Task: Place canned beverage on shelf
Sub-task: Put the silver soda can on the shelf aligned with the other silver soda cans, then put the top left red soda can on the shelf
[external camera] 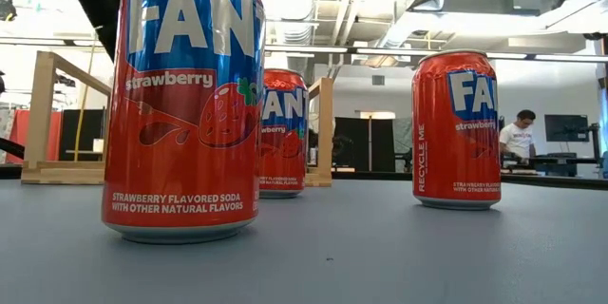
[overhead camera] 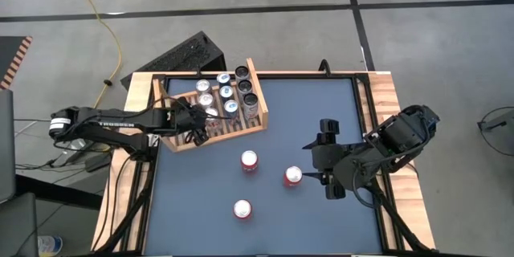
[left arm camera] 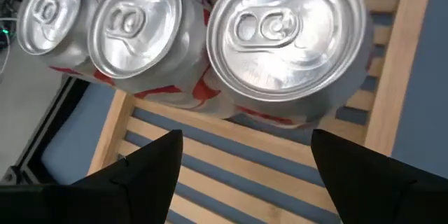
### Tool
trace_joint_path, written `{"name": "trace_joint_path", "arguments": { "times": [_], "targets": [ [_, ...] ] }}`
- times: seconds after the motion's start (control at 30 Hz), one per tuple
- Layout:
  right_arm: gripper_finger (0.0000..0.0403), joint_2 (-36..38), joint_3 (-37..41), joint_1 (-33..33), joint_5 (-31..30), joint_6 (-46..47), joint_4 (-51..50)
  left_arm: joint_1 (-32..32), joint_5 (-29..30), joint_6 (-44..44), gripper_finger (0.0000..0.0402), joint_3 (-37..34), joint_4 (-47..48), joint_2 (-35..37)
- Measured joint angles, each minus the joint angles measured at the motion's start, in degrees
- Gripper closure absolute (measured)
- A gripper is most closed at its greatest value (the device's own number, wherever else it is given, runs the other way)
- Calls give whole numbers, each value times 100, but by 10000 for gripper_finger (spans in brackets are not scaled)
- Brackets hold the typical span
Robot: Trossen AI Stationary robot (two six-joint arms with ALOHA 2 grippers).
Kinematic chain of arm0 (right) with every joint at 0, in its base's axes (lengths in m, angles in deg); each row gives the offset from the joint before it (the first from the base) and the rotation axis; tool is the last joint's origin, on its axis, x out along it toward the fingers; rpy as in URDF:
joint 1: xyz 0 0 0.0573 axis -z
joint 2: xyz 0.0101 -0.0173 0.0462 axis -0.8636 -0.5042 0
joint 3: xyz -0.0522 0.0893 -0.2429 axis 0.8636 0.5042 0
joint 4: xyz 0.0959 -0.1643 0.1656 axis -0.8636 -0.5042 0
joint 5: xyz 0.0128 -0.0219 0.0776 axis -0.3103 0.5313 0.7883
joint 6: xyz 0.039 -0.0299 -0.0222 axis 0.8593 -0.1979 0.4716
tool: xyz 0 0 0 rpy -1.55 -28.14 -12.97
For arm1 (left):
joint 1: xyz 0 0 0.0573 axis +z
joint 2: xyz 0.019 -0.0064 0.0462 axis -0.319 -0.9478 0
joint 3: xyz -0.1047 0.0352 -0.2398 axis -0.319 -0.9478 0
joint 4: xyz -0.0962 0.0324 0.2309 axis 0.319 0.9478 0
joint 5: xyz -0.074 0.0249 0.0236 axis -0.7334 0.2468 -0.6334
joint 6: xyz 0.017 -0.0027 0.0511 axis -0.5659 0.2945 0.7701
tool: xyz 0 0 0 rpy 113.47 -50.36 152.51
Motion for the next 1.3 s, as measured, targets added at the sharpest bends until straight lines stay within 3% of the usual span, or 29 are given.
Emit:
{"name": "trace_joint_path", "arguments": {
  "times": [0.27, 0.37, 0.6, 0.9, 1.1, 1.3],
  "targets": [
    [127, 0, 0, -3, 0, 44, 0, -94, -26, -774, 99, 210, 1172, 176],
    [127, 0, 0, 2, -7, 42, 2, -260, -383, -953, 99, 350, 1123, 374],
    [127, 13, 537, 49, -291, 55, 28, -1130, -1473, -882, 99, 420, -432, 739],
    [127, 13, 2502, 37, -191, 878, 268, -2655, -1279, -698, 99, 424, -2516, 706],
    [127, 30, 3434, 85, 52, 608, 1325, -3278, -1246, -608, 99, 424, -3279, 721],
    [127, 79, 3650, 212, 682, -581, 2773, -3666, -936, -352, 99, 424, -3503, 721]
  ]
}}
